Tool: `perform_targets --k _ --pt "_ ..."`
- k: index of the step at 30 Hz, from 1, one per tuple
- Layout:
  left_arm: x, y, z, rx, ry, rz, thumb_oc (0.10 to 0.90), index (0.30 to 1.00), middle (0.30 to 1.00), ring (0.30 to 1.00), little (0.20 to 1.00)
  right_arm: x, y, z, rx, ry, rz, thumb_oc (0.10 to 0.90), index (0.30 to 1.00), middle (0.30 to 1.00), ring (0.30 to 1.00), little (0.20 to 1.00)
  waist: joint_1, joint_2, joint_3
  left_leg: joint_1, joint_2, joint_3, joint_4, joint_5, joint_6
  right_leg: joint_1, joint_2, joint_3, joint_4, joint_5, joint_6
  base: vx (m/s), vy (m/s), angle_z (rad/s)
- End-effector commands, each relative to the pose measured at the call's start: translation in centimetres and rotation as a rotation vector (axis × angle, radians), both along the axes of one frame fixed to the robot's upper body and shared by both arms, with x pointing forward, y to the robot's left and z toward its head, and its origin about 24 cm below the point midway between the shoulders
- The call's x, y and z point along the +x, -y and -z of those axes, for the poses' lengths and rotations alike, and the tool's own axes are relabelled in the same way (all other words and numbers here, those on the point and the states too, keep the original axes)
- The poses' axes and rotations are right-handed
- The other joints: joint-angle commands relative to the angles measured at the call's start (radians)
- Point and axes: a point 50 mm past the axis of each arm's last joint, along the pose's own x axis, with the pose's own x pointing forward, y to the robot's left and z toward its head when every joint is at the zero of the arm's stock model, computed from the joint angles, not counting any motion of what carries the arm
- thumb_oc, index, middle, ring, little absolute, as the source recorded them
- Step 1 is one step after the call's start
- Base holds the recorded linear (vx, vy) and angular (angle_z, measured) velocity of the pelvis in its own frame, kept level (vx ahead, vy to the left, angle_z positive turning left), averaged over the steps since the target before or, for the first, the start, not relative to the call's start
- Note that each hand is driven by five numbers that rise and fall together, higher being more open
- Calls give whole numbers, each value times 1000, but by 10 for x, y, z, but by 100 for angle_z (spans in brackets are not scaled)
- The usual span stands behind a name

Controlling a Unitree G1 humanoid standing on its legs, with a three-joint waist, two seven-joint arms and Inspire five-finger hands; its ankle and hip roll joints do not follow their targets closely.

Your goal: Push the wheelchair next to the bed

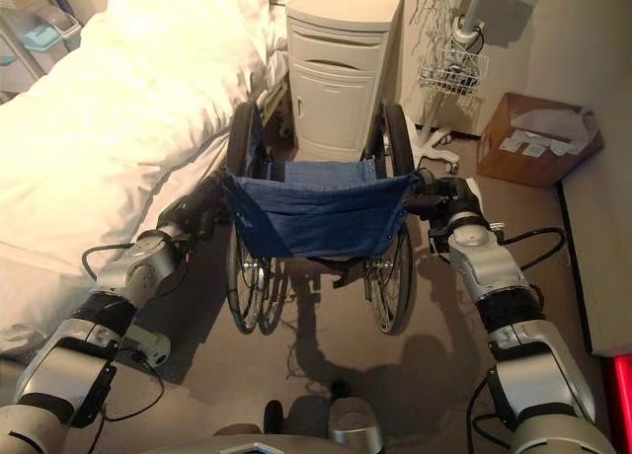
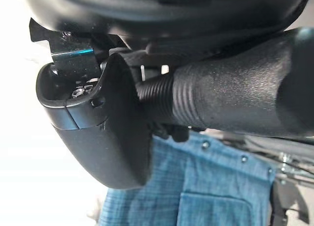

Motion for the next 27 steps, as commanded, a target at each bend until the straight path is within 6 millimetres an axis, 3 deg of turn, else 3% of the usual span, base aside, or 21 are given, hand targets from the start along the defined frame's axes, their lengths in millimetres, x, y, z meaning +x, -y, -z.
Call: perform_targets --k 1,4,5,7,11,13,16,17,18,19,20,27 --pt "22 -6 -79 84 365 -19 400 300 300 300 300 10 -84 -8 82 158 -324 400 300 300 300 300 78 -2 -105 47 -72 95 81 -103 -29 -51 6 22 77 -18 35 53 -166 35" --pt "22 -4 -77 78 362 -19 400 300 300 300 300 11 -84 -8 82 152 -328 400 300 300 300 300 72 -10 -103 34 -57 110 155 -122 -41 -28 13 26 79 -38 14 25 -165 24" --pt "22 -2 -76 75 364 -14 400 300 300 300 300 11 -84 -10 81 154 -326 400 300 300 300 300 76 -17 -92 2 -46 94 267 -112 -60 -12 14 27 85 -53 -3 -4 -130 19" --pt "21 -3 -76 69 368 -13 400 300 300 300 300 12 -83 -13 83 162 -323 400 300 300 300 300 84 -20 -83 -41 -34 80 331 -69 -81 -5 16 28 90 -59 -15 10 -103 15" --pt "24 -3 -77 77 365 -3 400 300 300 300 300 15 -84 -14 82 162 -313 400 300 300 300 300 93 -11 -80 -41 -23 92 187 -53 -84 30 23 16 78 -71 -6 65 46 4" --pt "24 -2 -76 72 369 -1 400 300 300 300 300 13 -83 -13 82 165 -306 400 300 300 300 300 97 -15 -78 -62 -30 85 196 -62 -77 35 16 24 77 -76 -4 54 77 20" --pt "25 2 -78 68 368 7 400 300 300 300 300 14 -80 -14 85 172 -298 524 486 486 486 486 95 -1 -84 -31 -47 63 109 -52 -70 31 24 22 67 -73 2 43 91 2" --pt "26 2 -77 71 363 9 400 300 300 300 300 13 -78 -14 87 170 -300 591 587 587 587 587 92 3 -87 -17 -48 69 87 -48 -69 33 26 18 59 -71 5 60 90 -5" --pt "26 2 -77 75 356 9 400 300 300 300 300 13 -78 -13 87 166 -300 740 811 811 811 811 90 5 -91 -5 -49 74 70 -45 -68 37 27 14 50 -68 7 58 89 -2" --pt "27 2 -76 82 347 4 400 300 300 300 300 12 -77 -12 92 163 -299 800 900 900 900 900 88 6 -96 4 -51 74 52 -42 -67 40 27 12 42 -66 9 56 91 -1" --pt "26 -1 -75 94 337 2 800 900 900 900 900 11 -77 -10 97 161 -301 800 900 900 900 900 86 8 -100 10 -53 76 41 -39 -66 41 28 13 37 -64 11 51 83 -6" --pt "22 -15 -74 189 348 -54 800 900 900 900 900 6 -69 -7 83 169 -300 800 900 900 900 900 85 12 -111 35 -63 85 -17 -27 -54 44 31 8 9 -50 20 22 64 -6"
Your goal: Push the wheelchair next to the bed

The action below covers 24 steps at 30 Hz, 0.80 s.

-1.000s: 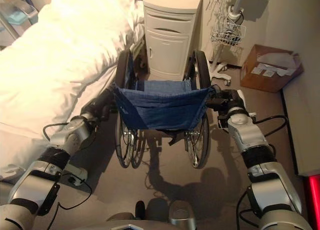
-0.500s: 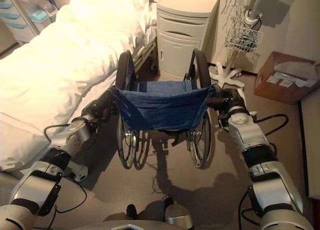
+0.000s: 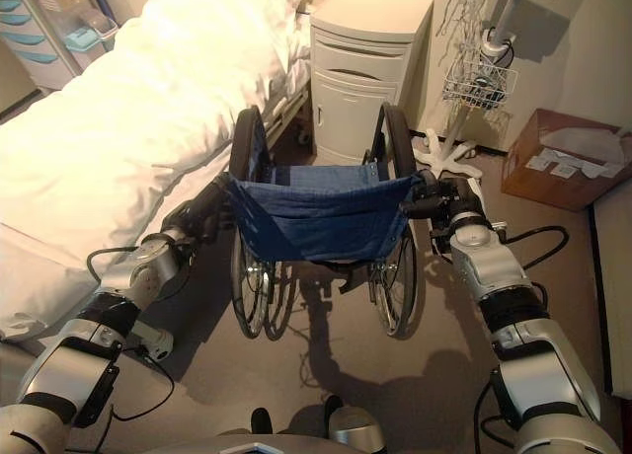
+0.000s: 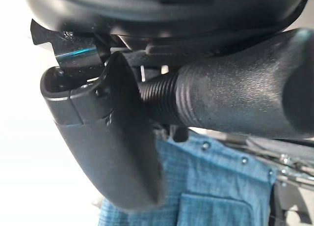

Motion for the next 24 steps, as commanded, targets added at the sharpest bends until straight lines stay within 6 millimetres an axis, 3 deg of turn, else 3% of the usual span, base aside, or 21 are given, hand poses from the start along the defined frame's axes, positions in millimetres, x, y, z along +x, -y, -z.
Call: perform_targets --k 1,8,11,15,24 --pt "23 -17 -82 180 383 -57 800 900 900 900 900 7 -70 -6 108 166 -295 800 900 900 900 900 80 -16 -111 -11 -105 36 37 -92 25 -27 -33 45 59 -31 70 7 45 0" --pt "12 -44 -94 410 445 -155 800 900 900 900 900 2 -45 -15 66 185 -242 800 900 900 900 900 93 -22 -112 -6 -109 41 17 -89 31 -27 -37 36 44 -20 77 1 26 2" --pt "4 -63 -102 499 474 -242 800 900 900 900 900 0 -29 -23 -53 197 -217 800 900 900 900 900 102 -25 -114 -6 -111 41 18 -92 34 -24 -38 34 42 -21 78 0 0 0" --pt "-13 -86 -106 555 504 -364 800 900 900 900 900 -7 1 -47 -279 240 -150 800 900 900 900 900 110 -32 -115 -4 -111 36 15 -95 36 -20 -38 31 43 -23 80 13 -1 4" --pt "-49 -119 -108 622 573 -535 800 900 900 900 900 -35 56 -82 -480 277 34 800 900 900 900 900 116 -46 -117 2 -108 29 10 -101 41 -17 -36 37 51 -34 82 11 -4 6"
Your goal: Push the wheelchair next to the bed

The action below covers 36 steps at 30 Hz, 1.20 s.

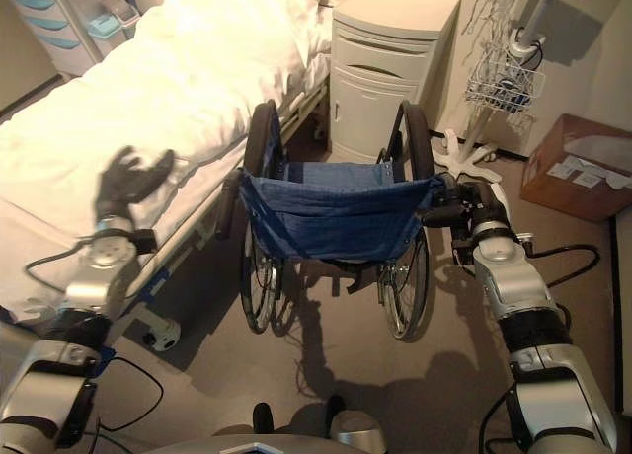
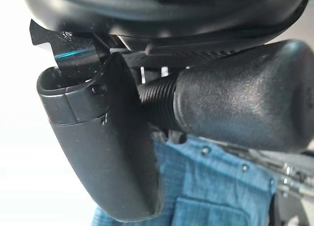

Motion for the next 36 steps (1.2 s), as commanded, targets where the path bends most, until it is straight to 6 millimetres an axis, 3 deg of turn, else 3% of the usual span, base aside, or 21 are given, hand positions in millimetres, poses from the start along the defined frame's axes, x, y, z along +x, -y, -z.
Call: perform_targets --k 1,4,10,17,18,19,23,24,25,26,28,30,31,32,34,36 --pt "-18 -24 -50 217 211 -55 800 900 900 900 900 -7 20 -83 -432 245 -10 800 900 900 900 900 54 -52 -118 16 -107 36 16 -98 37 -26 -40 49 76 -41 84 10 -3 16" --pt "-25 -28 -41 195 201 -67 800 900 900 900 900 -14 29 -89 -450 276 39 800 900 900 900 900 54 -55 -119 19 -106 37 16 -100 38 -26 -38 52 79 -43 85 10 -6 20" --pt "-48 -38 10 104 58 -87 800 900 900 900 900 -39 52 -102 -507 333 191 800 900 900 900 900 47 -60 -118 24 -104 44 15 -106 45 -28 -35 63 86 -49 87 6 -3 5" --pt "-71 -38 60 10 -88 -65 800 900 900 900 900 -60 76 -97 -451 296 311 800 900 900 900 900 40 -65 -113 24 -103 55 17 -110 48 -37 -31 78 94 -51 88 -9 -6 3" --pt "-76 -35 74 -34 -122 -53 800 900 900 900 900 -62 80 -91 -394 293 346 800 900 900 900 900 39 -67 -110 24 -102 59 17 -110 48 -39 -31 79 96 -50 88 0 0 0" --pt "-76 -35 74 -34 -122 -52 800 900 900 900 900 -62 80 -91 -394 293 346 800 900 900 900 900 40 -66 -111 24 -102 59 17 -110 48 -39 -31 79 96 -50 88 0 0 0" --pt "-84 -24 100 -123 -169 -29 800 900 900 900 900 -65 86 -62 -153 307 425 800 900 900 900 900 42 -67 -108 24 -101 66 18 -111 47 -44 -33 78 96 -45 90 0 0 0" --pt "-87 -18 110 -152 -185 -22 800 900 900 900 900 -64 82 -46 12 332 438 800 900 900 900 900 42 -66 -105 24 -99 72 18 -112 47 -46 -35 75 96 -43 90 0 0 0" --pt "-87 -17 111 -154 -187 -21 800 900 900 900 900 -64 82 -44 31 340 446 800 900 900 900 900 43 -66 -104 25 -99 72 19 -112 47 -45 -35 75 95 -43 90 -2 3 -4" --pt "-91 -12 120 -173 -208 -11 800 900 900 900 900 -65 81 -29 184 377 487 800 900 900 900 900 44 -65 -103 25 -99 76 19 -114 48 -46 -36 73 93 -42 89 1 3 -5" --pt "-95 -3 133 -189 -242 8 800 900 900 900 900 -70 82 -9 318 423 566 800 900 900 900 900 46 -62 -102 25 -98 81 20 -116 48 -46 -38 70 89 -39 90 2 5 -6" --pt "-97 3 140 -211 -260 15 800 900 900 900 900 -74 83 1 423 461 629 800 900 900 900 900 49 -61 -101 25 -98 83 21 -118 49 -46 -39 68 85 -36 91 1 2 -2" --pt "-100 11 148 -230 -287 32 800 900 900 900 900 -78 84 12 561 532 725 800 900 900 900 900 51 -59 -100 24 -99 86 21 -121 51 -47 -40 65 83 -34 92 0 0 0" --pt "-100 11 148 -230 -287 32 800 900 900 900 900 -78 84 12 562 534 726 800 900 900 900 900 52 -59 -100 24 -99 86 21 -121 51 -46 -40 66 83 -34 92 -4 -6 -4" --pt "-103 21 160 -260 -328 58 800 900 900 900 900 -83 83 28 768 620 850 800 900 900 900 900 53 -55 -98 23 -100 88 23 -124 53 -51 -41 67 84 -32 93 0 -3 -6" --pt "-103 25 163 -271 -341 67 800 900 900 900 900 -84 81 32 823 643 889 800 900 900 900 900 53 -53 -98 22 -101 88 24 -125 55 -52 -41 69 83 -31 93 5 0 -4"
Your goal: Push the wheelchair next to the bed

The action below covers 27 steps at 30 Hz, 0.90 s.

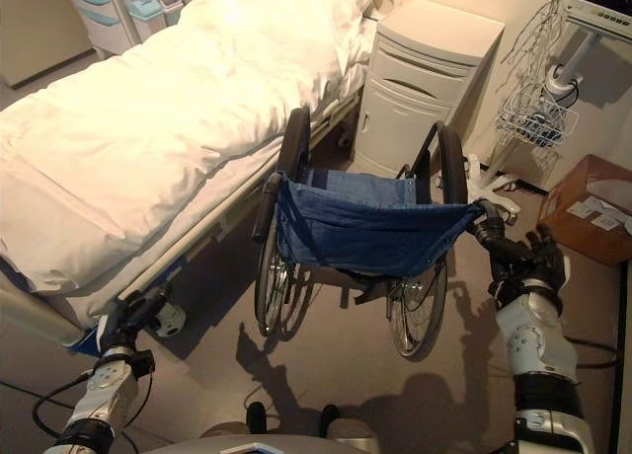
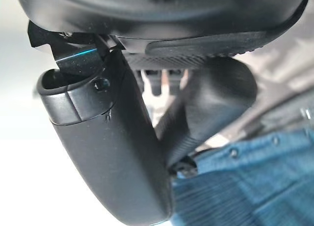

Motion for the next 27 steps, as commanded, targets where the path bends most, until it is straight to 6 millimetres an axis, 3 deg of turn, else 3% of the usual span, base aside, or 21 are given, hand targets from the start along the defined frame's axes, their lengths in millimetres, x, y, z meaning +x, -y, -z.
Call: perform_targets --k 1,6,10,11,14,15,18,19,20,22,24,27 --pt "23 1 -19 32 152 38 800 900 900 900 900 -21 48 -26 87 182 420 800 900 900 900 900 0 14 -88 5 -63 61 26 -111 19 -70 -5 9 82 -18 46 0 0 0" --pt "23 11 -11 18 126 73 800 900 900 900 900 -29 54 -31 51 219 599 800 900 900 900 900 -2 20 -92 0 -64 60 31 -113 19 -74 -4 10 84 -19 45 0 0 0" --pt "18 14 -4 7 92 87 800 900 900 900 900 -41 55 -32 103 370 752 800 900 900 900 900 -8 26 -97 -5 -66 58 33 -114 20 -81 -2 17 88 -21 45 2 3 1" --pt "15 14 1 -7 65 90 800 900 900 900 900 -47 52 -17 295 525 786 800 900 900 900 900 -12 30 -100 -7 -67 57 33 -115 20 -84 -1 20 89 -23 45 8 10 6" --pt "8 14 8 -19 20 100 800 900 900 900 900 -51 39 21 614 757 812 800 900 900 900 900 -18 33 -105 -8 -67 56 34 -117 21 -88 -1 22 91 -26 45 8 5 4" --pt "4 15 13 -33 -7 103 800 900 900 900 900 -47 28 32 734 857 772 800 900 900 900 900 -20 37 -106 -9 -67 57 33 -117 21 -89 -3 21 92 -25 47 11 -3 -6" --pt "-8 20 23 -51 -54 97 800 900 900 900 900 -32 -4 37 790 928 516 800 900 900 900 900 -29 41 -106 -6 -67 60 34 -117 24 -90 -1 30 93 -24 45 11 -3 -9" --pt "-9 19 23 -50 -56 96 800 900 900 900 900 -32 -4 38 791 927 514 800 900 900 900 900 -29 40 -107 -6 -66 60 34 -117 24 -90 0 30 93 -24 45 -2 -1 -30" --pt "-19 21 29 -56 -79 86 800 900 900 900 900 -22 -27 25 724 966 281 800 900 900 900 900 -38 44 -103 -5 -65 69 35 -116 25 -93 1 37 93 -22 43 -16 -1 -30" --pt "-30 20 34 -66 -104 71 800 900 900 900 900 -21 -48 20 618 974 23 800 900 900 900 900 -51 43 -98 -7 -64 82 38 -116 27 -98 2 44 94 -23 42 -34 -3 -17" --pt "-37 17 36 -70 -117 63 800 900 900 900 900 -23 -52 21 584 997 -70 800 900 900 900 900 -57 43 -95 -9 -64 86 39 -115 27 -100 3 47 94 -24 42 -41 -6 -14" --pt "-44 10 38 -70 -147 70 800 900 900 900 900 -29 -41 16 500 1065 -207 800 900 900 900 900 -63 37 -93 -12 -63 91 37 -117 21 -102 4 45 90 -28 45 -41 -11 -10"
